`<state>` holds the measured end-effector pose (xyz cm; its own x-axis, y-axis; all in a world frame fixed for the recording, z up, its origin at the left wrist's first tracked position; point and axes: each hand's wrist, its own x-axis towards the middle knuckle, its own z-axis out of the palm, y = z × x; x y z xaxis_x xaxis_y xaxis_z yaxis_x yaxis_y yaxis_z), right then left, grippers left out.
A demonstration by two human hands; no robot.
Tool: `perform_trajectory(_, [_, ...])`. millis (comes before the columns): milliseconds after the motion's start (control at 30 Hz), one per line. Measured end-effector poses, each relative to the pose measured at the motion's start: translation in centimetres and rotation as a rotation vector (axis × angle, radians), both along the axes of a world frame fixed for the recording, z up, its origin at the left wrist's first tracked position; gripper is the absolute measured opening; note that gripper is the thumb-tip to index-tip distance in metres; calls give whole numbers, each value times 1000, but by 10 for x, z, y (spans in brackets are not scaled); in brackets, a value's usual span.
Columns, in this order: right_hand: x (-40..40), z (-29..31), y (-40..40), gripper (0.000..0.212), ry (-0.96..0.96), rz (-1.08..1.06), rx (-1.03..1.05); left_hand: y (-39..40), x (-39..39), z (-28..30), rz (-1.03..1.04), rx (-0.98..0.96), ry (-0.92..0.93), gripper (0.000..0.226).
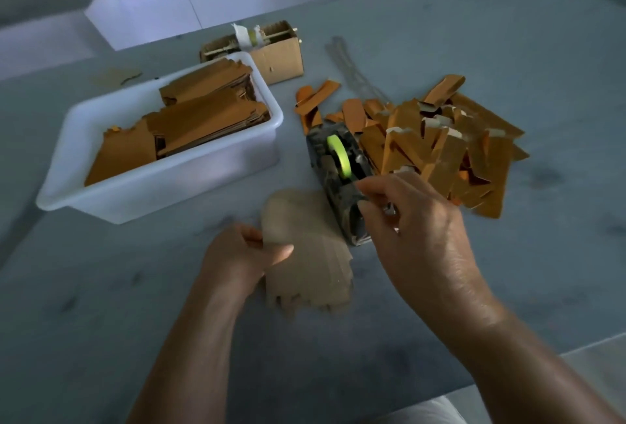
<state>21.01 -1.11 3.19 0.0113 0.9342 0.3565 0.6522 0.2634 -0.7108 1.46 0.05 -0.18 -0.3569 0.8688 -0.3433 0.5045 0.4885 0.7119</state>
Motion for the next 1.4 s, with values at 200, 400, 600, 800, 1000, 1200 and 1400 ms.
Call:
perform_trajectory(200, [-13, -4, -10, 13, 2, 78, 6, -7, -7, 9, 76, 40, -246, 20])
perform_trajectory(400, [-15, -17, -22, 17, 62, 51, -57, -32, -8, 38, -79, 120, -411, 30])
perform_trajectory(600, [-5, -27, -27, 30, 557, 226, -644, -38, 9, 40, -178, 118, -541, 31])
perform_trajectory(800, [-4, -34, -22, 23, 947, 240, -705, -43, 39, 28, -91, 210, -565, 38])
perform_trajectory(1000, [-2, -40, -21, 27, 804, 205, -636, -42, 48, 19, -38, 253, -510, 40])
perform_trajectory(1200, [-4, -37, -27, 6, 512, 71, -429, -38, 46, 16, -52, 271, -499, 18])
perform_trajectory(1400, [-12, -32, -32, 19, 460, 2, -237, -36, 49, 16, -46, 315, -448, 12])
